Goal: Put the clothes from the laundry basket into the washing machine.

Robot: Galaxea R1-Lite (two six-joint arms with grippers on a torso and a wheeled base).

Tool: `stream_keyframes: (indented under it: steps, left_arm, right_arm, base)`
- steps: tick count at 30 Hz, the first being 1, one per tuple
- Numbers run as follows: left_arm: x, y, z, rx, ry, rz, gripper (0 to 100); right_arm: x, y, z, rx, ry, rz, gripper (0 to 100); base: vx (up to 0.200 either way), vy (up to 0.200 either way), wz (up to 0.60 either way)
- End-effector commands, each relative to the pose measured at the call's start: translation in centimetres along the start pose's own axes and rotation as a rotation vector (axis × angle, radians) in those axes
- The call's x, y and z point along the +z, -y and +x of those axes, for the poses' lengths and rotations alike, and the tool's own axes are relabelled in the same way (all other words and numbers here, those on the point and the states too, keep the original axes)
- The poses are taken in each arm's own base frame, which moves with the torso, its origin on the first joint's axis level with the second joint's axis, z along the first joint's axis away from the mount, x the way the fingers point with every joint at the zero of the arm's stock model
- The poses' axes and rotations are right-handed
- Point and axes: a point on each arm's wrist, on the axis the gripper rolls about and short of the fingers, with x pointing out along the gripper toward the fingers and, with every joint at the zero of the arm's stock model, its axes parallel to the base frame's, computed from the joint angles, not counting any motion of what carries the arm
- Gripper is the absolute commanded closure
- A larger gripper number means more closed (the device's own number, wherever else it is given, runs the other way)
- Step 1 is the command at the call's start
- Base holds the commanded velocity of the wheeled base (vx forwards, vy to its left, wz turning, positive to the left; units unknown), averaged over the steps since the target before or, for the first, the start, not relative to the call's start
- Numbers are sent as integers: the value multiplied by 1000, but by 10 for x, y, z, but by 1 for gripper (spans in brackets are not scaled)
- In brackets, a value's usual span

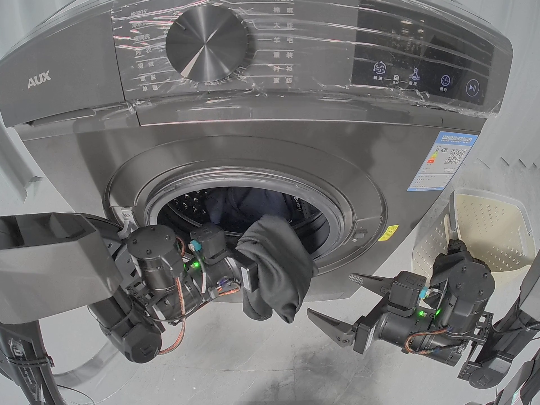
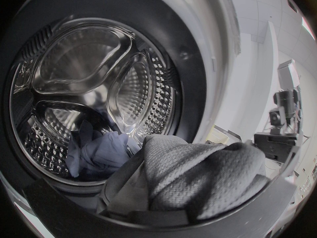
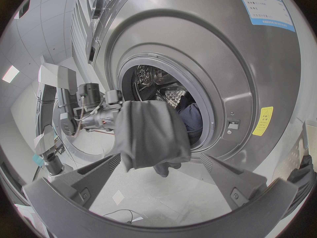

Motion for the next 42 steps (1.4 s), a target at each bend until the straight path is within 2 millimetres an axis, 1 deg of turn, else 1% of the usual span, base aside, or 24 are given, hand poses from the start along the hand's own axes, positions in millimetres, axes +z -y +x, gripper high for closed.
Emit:
stream_keyframes:
  steps: [1,2,4,5,6,7,8,9,10,11,13,16,20,21,22,25,26,27,30,34,35,37,42]
  left_arm:
    - [-16,-10,25,39,7,-23,100]
    - [-18,-17,38,58,29,-42,100]
    - [-24,-24,50,73,43,-40,100]
    - [-24,-25,51,75,46,-40,100]
    - [-26,-31,60,98,61,-37,100]
    - [-28,-33,62,107,61,-37,100]
    - [-28,-40,71,133,74,-34,100]
    - [-27,-41,72,137,80,-35,100]
    - [-25,-45,80,158,90,-35,100]
    - [-24,-46,82,161,94,-35,100]
    - [-20,-50,91,176,98,-41,100]
    - [-22,-52,98,177,79,-47,100]
    - [-26,-59,118,195,108,-43,100]
    - [-26,-59,119,200,109,-43,100]
    - [-26,-65,127,232,115,-43,100]
    - [-22,-76,139,282,140,-40,100]
    - [-21,-77,141,285,143,-40,100]
    - [-18,-84,146,304,155,-38,100]
    - [-11,-91,153,315,164,-39,100]
    - [-8,-98,160,355,188,-50,100]
    - [-1,-103,163,391,221,-64,100]
    - [3,-105,164,398,234,-77,100]
    - [-1,-105,156,406,189,-102,100]
  right_arm:
    - [2,-1,-3,3,8,0,0]
    - [0,0,-4,3,-1,0,0]
    - [0,0,-4,3,-2,0,0]
    - [0,0,-4,3,-2,0,0]
    - [0,-1,-4,5,-3,-1,0]
    - [0,-1,-4,6,-3,-1,0]
    - [0,-3,-4,12,-3,-2,0]
    - [0,-3,-4,12,-3,-2,0]
    - [0,-3,-4,11,-3,-2,0]
    - [0,-3,-4,14,-3,-2,0]
    - [-1,-3,-3,13,-5,-2,0]
    - [-2,-4,-3,16,-11,-3,0]
    - [-2,-4,-3,17,-12,-3,0]
    - [-2,-4,-3,17,-12,-3,0]
    - [-2,-4,-3,16,-11,-3,0]
    - [-3,-4,-3,15,-14,-3,0]
    - [-3,-4,-3,17,-15,-2,0]
    - [-3,-4,-3,17,-16,-3,0]
    - [-4,-4,-2,16,-21,-2,0]
    - [-5,-4,-2,16,-24,-2,0]
    - [-5,-4,-2,16,-25,-2,0]
    - [-5,-4,-2,16,-25,-2,0]
    - [-6,-4,-2,16,-28,-2,0]
  base:
    - [0,0,0]
    - [0,0,0]
    - [0,0,0]
    - [0,0,0]
    - [0,0,0]
    - [0,0,0]
    - [0,0,0]
    - [0,0,0]
    - [0,0,0]
    - [0,0,0]
    - [0,0,0]
    - [0,0,0]
    - [0,0,0]
    - [0,0,0]
    - [0,0,0]
    - [0,0,0]
    - [0,0,0]
    - [0,0,0]
    - [0,0,0]
    - [0,0,0]
    - [0,0,0]
    - [0,0,0]
    - [0,0,0]
